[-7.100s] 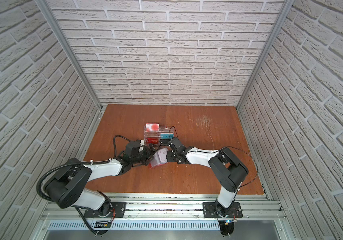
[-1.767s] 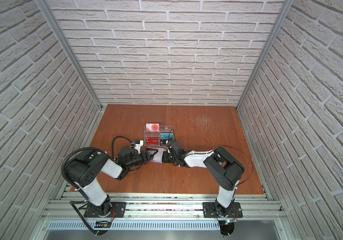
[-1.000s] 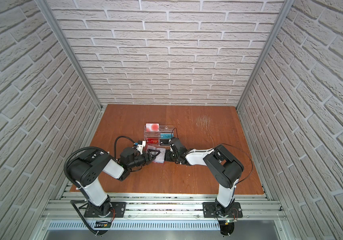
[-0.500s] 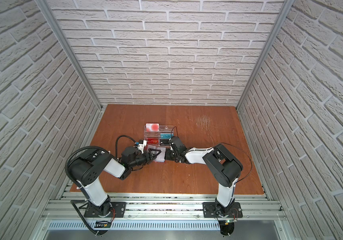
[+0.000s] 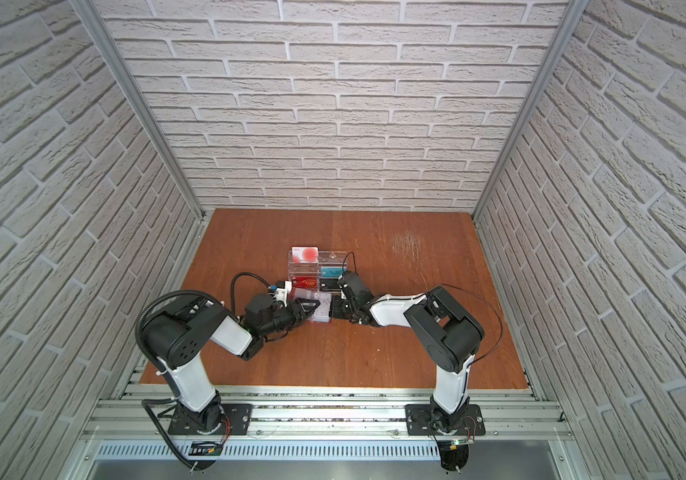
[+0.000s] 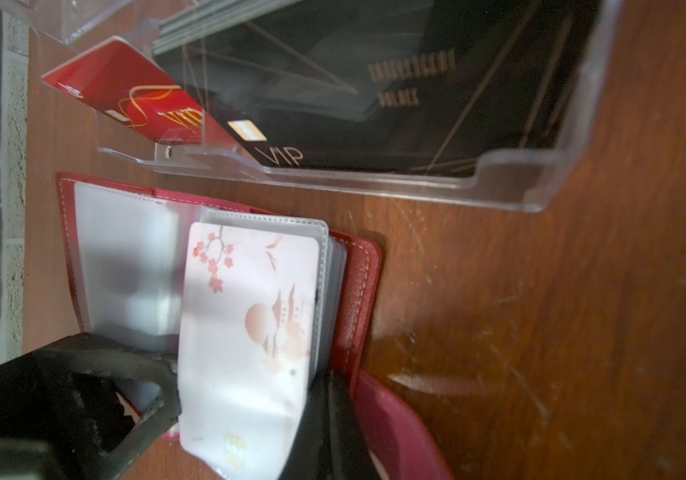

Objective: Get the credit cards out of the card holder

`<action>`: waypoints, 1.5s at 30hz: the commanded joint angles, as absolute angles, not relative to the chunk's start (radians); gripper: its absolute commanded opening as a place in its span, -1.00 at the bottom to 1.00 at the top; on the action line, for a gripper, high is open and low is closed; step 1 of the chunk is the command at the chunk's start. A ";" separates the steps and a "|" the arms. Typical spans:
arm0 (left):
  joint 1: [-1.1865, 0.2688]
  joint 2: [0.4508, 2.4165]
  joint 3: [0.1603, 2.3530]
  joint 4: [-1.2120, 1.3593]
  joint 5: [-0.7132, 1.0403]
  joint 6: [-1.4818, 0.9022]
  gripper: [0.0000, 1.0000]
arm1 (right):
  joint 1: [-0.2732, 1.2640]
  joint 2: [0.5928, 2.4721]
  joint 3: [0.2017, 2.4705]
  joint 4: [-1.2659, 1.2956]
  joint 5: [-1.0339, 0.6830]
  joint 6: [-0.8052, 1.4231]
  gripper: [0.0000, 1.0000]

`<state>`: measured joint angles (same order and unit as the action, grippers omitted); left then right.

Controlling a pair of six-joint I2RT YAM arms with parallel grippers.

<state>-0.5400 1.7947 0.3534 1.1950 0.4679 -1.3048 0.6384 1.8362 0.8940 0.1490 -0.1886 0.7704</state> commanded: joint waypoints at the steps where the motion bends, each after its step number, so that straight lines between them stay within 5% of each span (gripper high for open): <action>1: -0.581 1.770 0.392 1.268 0.527 -1.292 -0.18 | 0.663 1.890 0.896 0.173 -0.242 0.764 -0.88; 13: -0.566 1.711 0.368 1.184 0.526 -1.244 -0.53 | 0.663 1.893 0.891 0.181 -0.251 0.767 -0.88; 45: -0.518 1.701 0.332 1.150 0.532 -1.224 -0.98 | 0.663 1.904 0.897 0.181 -0.260 0.768 -0.88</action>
<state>-0.5198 1.7229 0.3428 1.0981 0.4950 -1.2484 0.6384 1.8595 0.8940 0.2066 -0.2089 0.7704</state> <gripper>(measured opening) 0.048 0.062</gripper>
